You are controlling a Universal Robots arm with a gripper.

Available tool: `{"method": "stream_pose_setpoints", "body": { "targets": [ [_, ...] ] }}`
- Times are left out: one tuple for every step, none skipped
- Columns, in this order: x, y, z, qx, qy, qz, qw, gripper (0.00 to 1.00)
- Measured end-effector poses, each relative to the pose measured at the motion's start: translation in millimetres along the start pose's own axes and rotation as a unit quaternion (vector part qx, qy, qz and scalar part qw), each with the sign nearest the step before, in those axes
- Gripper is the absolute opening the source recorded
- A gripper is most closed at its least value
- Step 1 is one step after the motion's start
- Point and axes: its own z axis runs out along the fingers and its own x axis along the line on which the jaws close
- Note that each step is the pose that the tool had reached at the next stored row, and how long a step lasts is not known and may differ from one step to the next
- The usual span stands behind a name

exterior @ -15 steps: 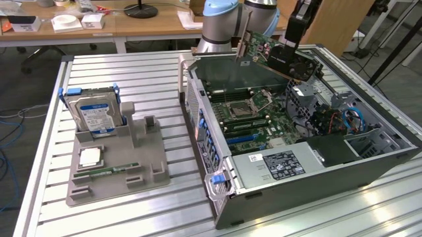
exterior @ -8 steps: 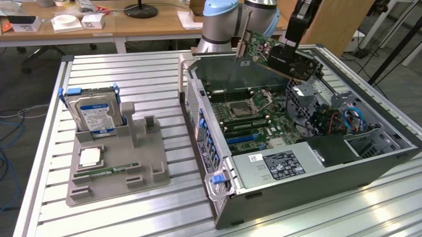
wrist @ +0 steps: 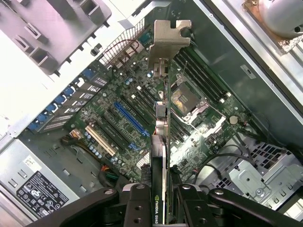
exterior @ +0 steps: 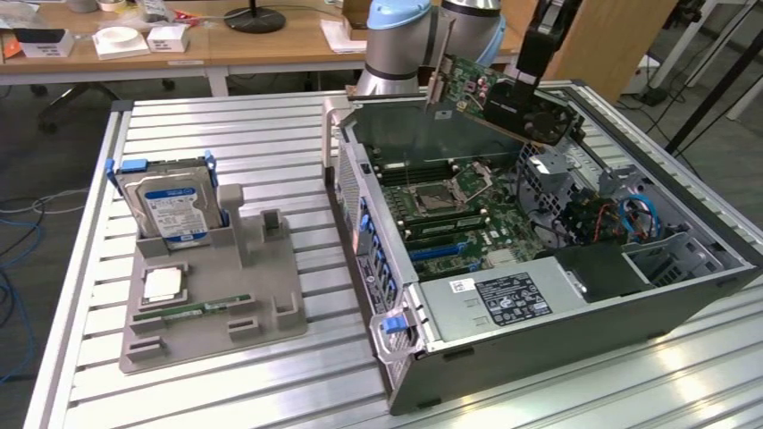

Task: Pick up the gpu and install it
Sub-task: 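Insert the gpu into the slot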

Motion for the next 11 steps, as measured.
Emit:
{"method": "stream_pose_setpoints", "body": {
  "targets": [
    [0.0,0.0,-0.1,0.0,0.0,-0.001,1.0,0.25],
    [0.0,0.0,-0.1,-0.0001,0.0,-0.002,1.0,0.25],
    [0.0,0.0,-0.2,-0.0001,0.0,-0.003,1.0,0.25],
    [0.0,0.0,-0.3,-0.0001,0.0001,-0.004,1.0,0.25],
    [0.0,0.0,-0.3,-0.0002,0.0001,-0.006,1.0,0.25],
    [0.0,0.0,-0.4,-0.0002,0.0001,-0.007,1.0,0.25],
    [0.0,0.0,-0.4,-0.0002,0.0001,-0.008,1.0,0.25],
    [0.0,0.0,-0.5,-0.0002,0.0001,-0.009,1.0,0.25],
    [0.0,0.0,-0.6,-0.0003,0.0001,-0.01,0.9999,0.25],
    [0.0,0.0,-0.6,-0.0003,0.0001,-0.011,0.9999,0.25],
    [0.0,0.0,-0.6,-0.0004,0.0001,-0.013,0.9999,0.25]
  ]
}}
